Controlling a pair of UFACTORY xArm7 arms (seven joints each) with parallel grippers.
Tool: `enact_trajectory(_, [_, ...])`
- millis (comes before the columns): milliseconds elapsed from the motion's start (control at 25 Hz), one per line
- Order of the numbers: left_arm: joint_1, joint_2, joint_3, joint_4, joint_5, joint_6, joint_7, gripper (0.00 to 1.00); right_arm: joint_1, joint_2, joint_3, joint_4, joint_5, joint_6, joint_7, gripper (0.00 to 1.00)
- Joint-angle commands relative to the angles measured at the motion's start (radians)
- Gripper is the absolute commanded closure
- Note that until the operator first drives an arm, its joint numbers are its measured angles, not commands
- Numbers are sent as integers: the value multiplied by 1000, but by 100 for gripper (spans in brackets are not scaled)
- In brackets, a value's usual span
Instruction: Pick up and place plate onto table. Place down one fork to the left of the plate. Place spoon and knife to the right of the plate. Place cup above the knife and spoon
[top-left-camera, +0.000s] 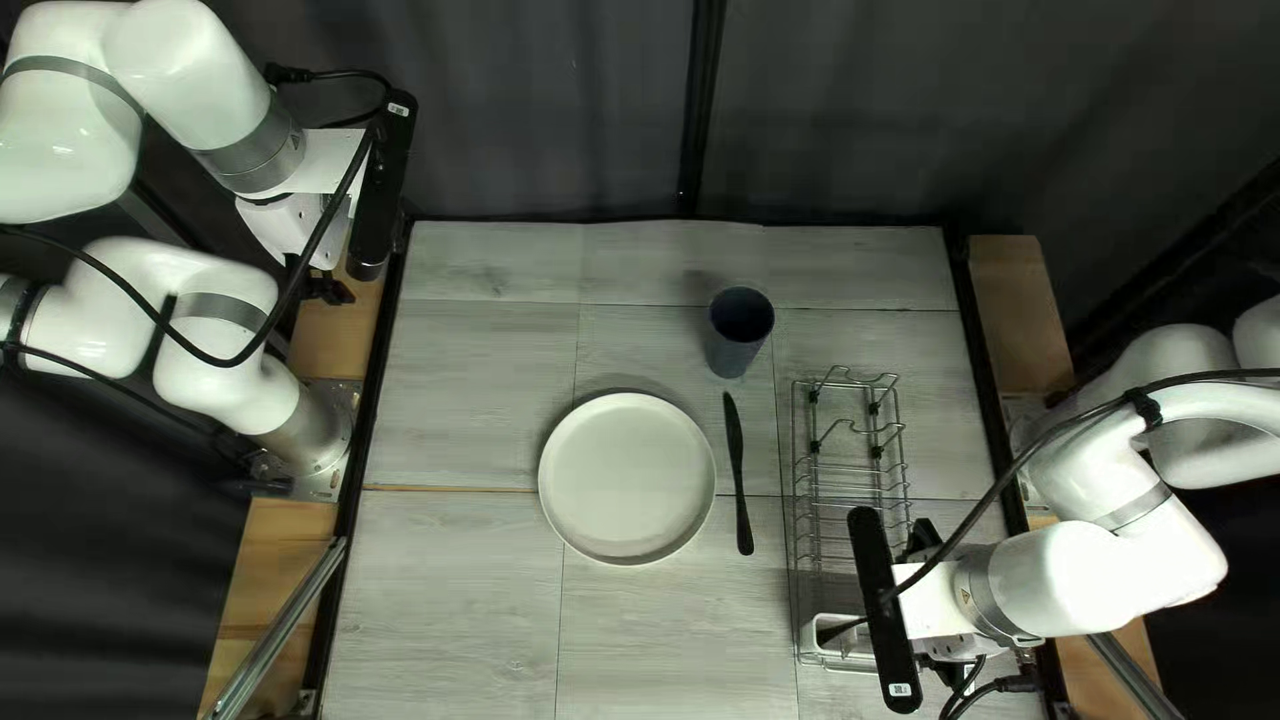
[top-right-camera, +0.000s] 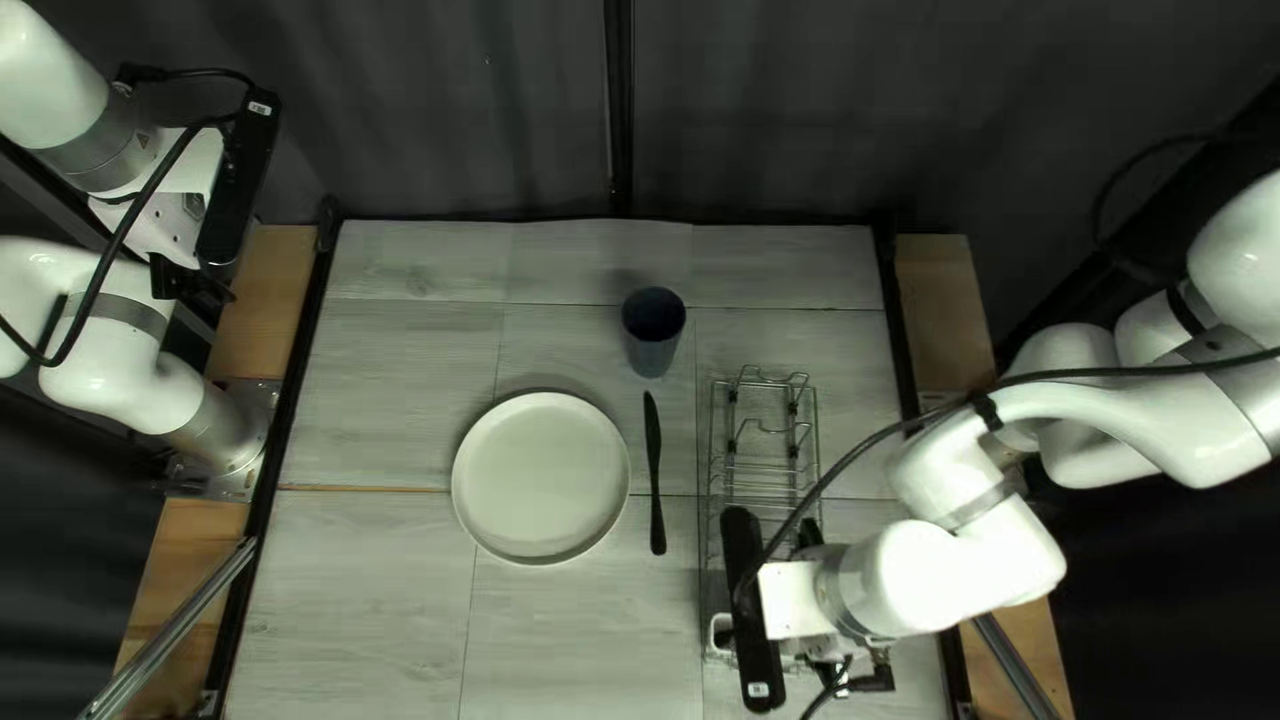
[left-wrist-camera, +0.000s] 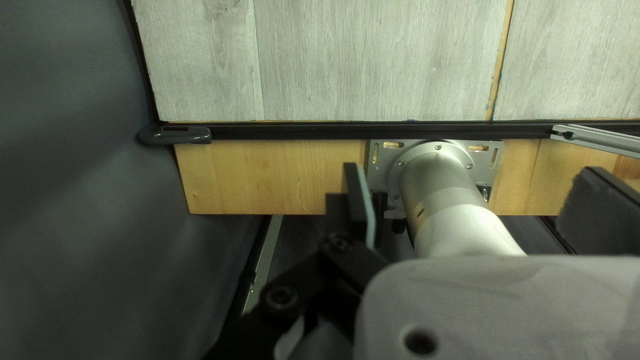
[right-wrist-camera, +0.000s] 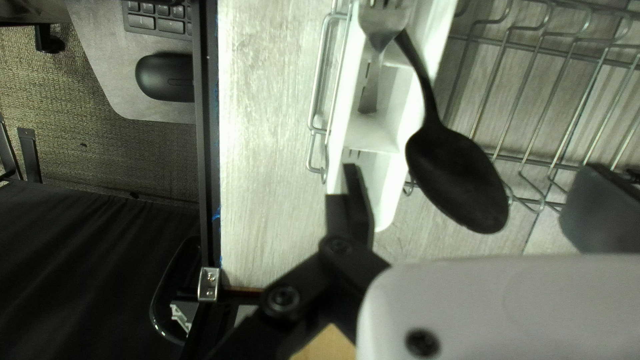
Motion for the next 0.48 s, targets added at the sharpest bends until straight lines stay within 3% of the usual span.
enact_trajectory(40, [0,0,0,0,0,0,0,0,-3,14,2,-1,-3,-14,-3,0])
enact_trajectory(80, [0,0,0,0,0,0,0,0,-1,10,-1,-5,0,-15,-8,0])
enact_trajectory(160, [0,0,0,0,0,0,0,0,-1,8,-3,-8,1,-16,-13,10])
enact_trajectory(240, [0,0,0,0,0,0,0,0,-1,7,-5,-9,1,-16,-16,36])
enact_trajectory(400, [0,0,0,0,0,0,0,0,-1,2,-9,-20,6,-21,-16,38])
enact_trajectory(440, [0,0,0,0,0,0,0,0,0,1,-9,-22,8,-21,-16,62])
enact_trajectory(480, [0,0,0,0,0,0,0,0,1,0,-8,-22,10,-19,-13,74])
